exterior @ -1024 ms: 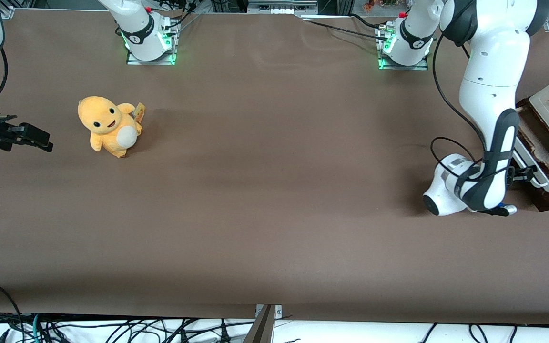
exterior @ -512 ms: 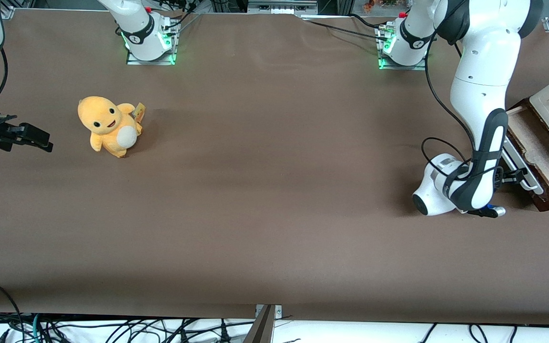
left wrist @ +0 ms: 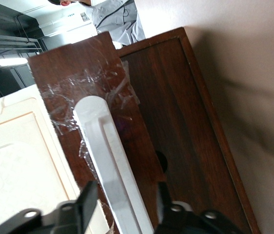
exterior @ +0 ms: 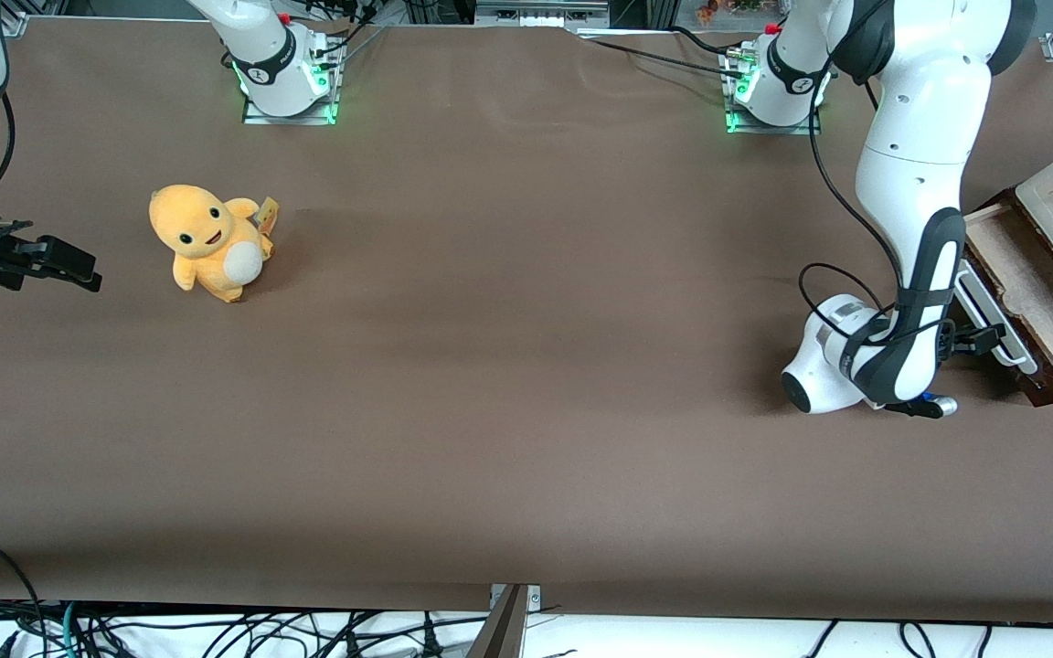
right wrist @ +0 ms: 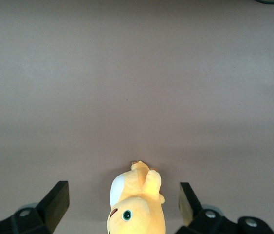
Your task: Open lower drawer with left arm only
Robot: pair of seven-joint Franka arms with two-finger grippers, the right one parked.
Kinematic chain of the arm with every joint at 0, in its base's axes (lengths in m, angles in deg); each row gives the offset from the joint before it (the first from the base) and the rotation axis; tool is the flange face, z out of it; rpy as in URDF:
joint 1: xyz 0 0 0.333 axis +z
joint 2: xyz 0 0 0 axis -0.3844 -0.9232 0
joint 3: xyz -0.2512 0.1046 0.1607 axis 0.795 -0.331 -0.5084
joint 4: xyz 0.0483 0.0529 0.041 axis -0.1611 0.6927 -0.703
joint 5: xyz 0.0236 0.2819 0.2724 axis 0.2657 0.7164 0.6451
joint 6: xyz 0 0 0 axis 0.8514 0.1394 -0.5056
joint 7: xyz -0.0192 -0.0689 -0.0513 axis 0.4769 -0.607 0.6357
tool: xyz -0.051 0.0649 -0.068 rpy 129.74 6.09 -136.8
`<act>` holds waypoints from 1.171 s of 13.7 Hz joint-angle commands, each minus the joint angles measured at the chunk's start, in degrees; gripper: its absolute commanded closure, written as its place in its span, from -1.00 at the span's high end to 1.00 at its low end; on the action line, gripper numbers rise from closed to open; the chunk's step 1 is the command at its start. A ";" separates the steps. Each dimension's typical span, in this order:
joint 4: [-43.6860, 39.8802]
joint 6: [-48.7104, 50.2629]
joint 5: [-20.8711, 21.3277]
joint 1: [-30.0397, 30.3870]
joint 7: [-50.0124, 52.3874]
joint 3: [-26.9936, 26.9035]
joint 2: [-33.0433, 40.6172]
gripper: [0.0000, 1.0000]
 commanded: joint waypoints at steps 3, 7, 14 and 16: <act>-7.48 1.09 -6.78 -0.97 -1.85 -0.18 -0.24 1.00; -15.63 2.05 -22.04 -2.38 -1.85 -0.10 0.98 1.00; -26.64 2.42 -56.60 -0.29 -1.94 -0.27 10.02 1.00; -28.66 2.32 -62.76 2.61 -2.11 0.08 12.23 1.00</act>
